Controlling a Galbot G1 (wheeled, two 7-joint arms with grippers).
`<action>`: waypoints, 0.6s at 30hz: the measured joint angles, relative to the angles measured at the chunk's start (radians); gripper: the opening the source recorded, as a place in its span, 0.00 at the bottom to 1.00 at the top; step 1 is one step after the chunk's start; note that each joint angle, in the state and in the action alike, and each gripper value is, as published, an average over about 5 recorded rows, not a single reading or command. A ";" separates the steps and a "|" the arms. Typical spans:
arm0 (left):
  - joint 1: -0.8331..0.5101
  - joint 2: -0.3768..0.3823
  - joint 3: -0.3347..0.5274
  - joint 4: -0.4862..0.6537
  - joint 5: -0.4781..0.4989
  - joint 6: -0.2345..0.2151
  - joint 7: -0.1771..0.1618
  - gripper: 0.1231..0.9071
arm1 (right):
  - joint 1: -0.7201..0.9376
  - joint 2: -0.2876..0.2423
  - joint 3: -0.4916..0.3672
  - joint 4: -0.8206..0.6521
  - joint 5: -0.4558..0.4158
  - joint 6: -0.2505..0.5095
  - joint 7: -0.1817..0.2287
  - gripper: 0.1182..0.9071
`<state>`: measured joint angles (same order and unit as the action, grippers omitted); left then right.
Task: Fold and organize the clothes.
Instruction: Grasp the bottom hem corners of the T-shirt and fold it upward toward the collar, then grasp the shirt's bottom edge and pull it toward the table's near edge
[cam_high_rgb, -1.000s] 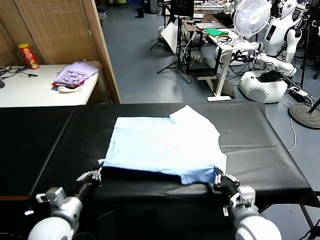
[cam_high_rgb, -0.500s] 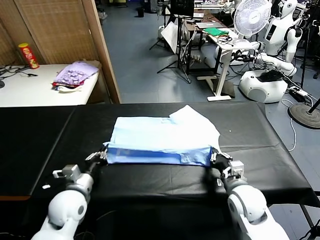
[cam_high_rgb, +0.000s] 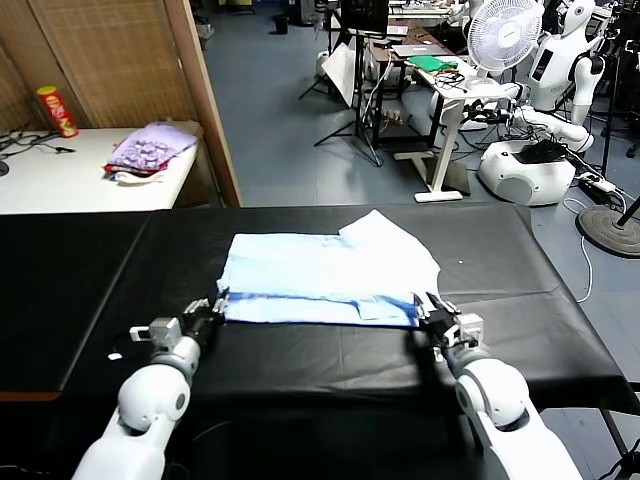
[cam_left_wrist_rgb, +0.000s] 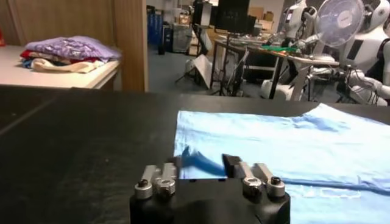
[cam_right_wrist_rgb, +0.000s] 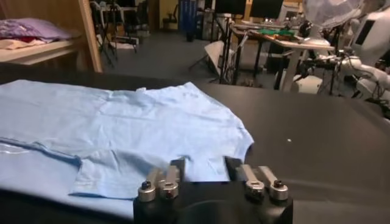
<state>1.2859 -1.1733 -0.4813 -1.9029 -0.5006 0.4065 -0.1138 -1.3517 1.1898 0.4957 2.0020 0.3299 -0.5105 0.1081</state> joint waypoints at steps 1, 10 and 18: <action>0.011 0.000 -0.002 -0.003 -0.005 0.002 0.001 0.83 | -0.009 0.001 0.005 0.001 0.000 0.002 0.000 0.82; 0.058 -0.002 -0.019 -0.003 -0.082 0.023 0.010 0.86 | -0.035 0.013 0.021 -0.010 -0.003 0.015 -0.004 0.48; 0.043 -0.005 -0.018 0.028 -0.116 0.019 0.019 0.47 | -0.013 0.016 0.011 -0.047 -0.005 0.018 -0.014 0.32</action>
<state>1.3285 -1.1781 -0.4995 -1.8749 -0.6167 0.4257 -0.0949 -1.3644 1.2055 0.5072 1.9550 0.3253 -0.4924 0.0937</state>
